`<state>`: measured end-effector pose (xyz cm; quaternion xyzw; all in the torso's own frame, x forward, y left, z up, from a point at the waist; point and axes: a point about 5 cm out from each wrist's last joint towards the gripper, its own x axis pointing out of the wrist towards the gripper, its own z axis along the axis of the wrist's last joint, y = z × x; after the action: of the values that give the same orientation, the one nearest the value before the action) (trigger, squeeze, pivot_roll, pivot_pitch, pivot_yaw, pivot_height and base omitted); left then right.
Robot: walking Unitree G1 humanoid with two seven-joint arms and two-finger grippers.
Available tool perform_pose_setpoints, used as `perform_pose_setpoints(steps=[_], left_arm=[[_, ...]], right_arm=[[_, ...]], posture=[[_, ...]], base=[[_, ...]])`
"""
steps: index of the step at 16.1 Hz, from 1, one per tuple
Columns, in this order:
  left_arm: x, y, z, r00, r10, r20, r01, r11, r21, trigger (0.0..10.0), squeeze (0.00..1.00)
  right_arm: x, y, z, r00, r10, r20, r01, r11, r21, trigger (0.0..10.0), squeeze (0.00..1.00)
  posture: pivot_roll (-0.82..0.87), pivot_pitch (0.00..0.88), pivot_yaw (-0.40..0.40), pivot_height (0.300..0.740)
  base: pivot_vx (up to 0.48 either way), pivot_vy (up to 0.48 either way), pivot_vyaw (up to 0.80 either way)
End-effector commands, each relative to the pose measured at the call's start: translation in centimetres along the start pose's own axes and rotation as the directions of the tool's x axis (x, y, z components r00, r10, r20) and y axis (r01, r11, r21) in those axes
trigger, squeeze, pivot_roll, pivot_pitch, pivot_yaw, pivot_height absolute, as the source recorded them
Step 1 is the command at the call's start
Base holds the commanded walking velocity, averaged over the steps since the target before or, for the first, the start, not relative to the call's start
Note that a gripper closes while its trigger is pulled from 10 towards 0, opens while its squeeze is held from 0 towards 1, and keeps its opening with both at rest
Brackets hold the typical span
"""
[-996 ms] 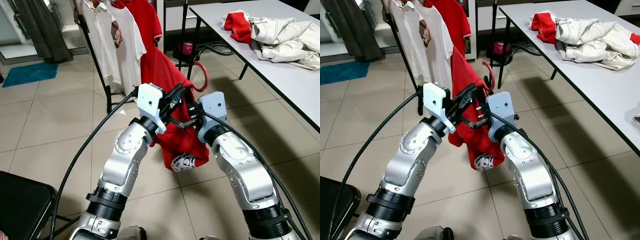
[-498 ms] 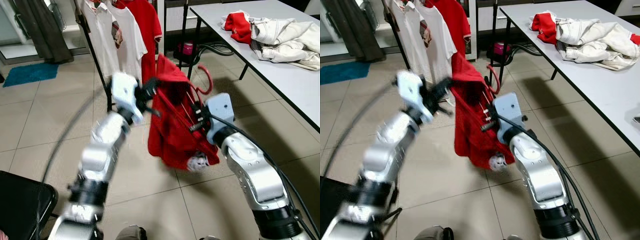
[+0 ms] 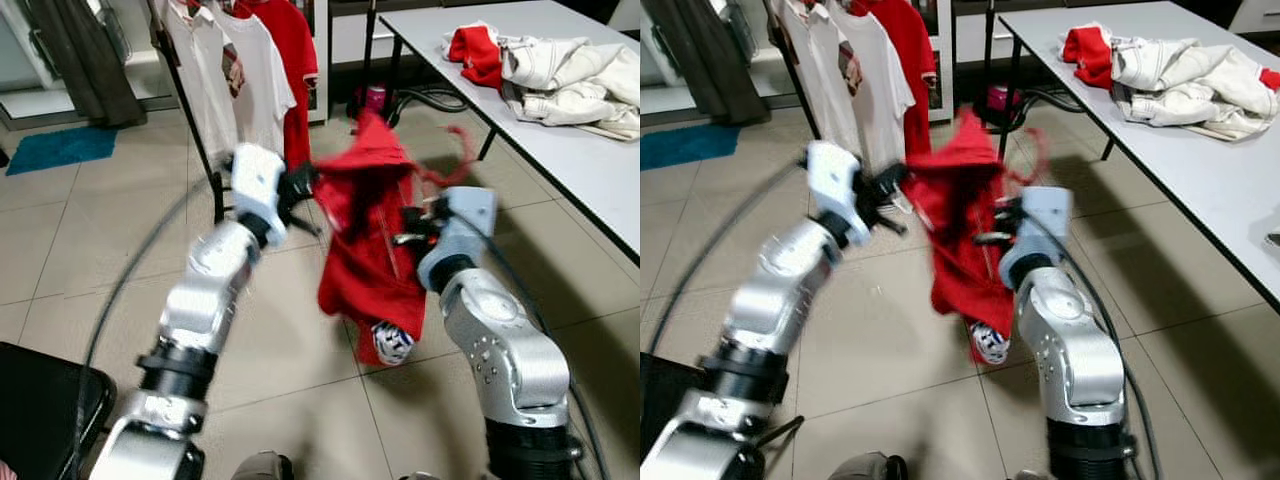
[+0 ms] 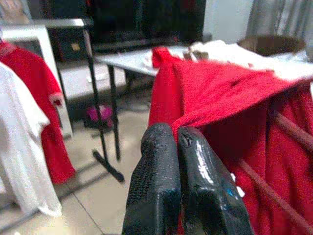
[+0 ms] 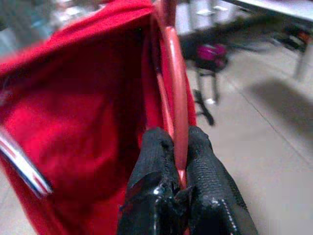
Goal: Hang hanger
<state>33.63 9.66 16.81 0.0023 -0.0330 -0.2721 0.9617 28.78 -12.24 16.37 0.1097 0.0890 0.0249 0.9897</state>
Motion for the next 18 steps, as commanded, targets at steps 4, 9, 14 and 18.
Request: perform_pose_setpoints(steps=[4,9,14,18], left_arm=[[-0.3,-0.9,-2.4,0.993,0.025,-0.112,-0.026,1.000,-0.011,0.0,0.00],[-0.4,-2.4,-2.5,0.993,-0.016,-0.116,0.010,0.999,-0.052,0.0,0.00],[0.4,-0.8,-2.0,0.989,0.055,-0.135,-0.060,0.998,-0.034,0.0,0.00],[1.0,0.0,-1.6,0.987,0.071,-0.143,-0.073,0.997,-0.012,0.0,0.00]], right_arm=[[-0.6,-3.3,0.5,0.955,-0.296,0.017,0.297,0.955,-0.003,10.0,0.00],[-0.2,-3.0,-2.6,0.974,-0.176,-0.141,0.135,0.955,-0.265,10.0,0.00],[-3.1,0.2,-5.0,0.890,0.248,-0.383,-0.371,0.881,-0.293,10.0,0.00],[-3.9,-0.8,-4.7,0.863,0.287,-0.416,-0.410,0.879,-0.245,10.0,0.00]], posture=[[0.02,0.044,0.072,0.740],[0.02,0.034,0.071,0.740],[0.02,0.036,0.073,0.740],[0.01,0.042,0.083,0.740]], base=[[0.000,0.000,0.00],[0.000,0.000,0.00],[0.000,0.000,0.00],[0.000,0.000,0.00]])
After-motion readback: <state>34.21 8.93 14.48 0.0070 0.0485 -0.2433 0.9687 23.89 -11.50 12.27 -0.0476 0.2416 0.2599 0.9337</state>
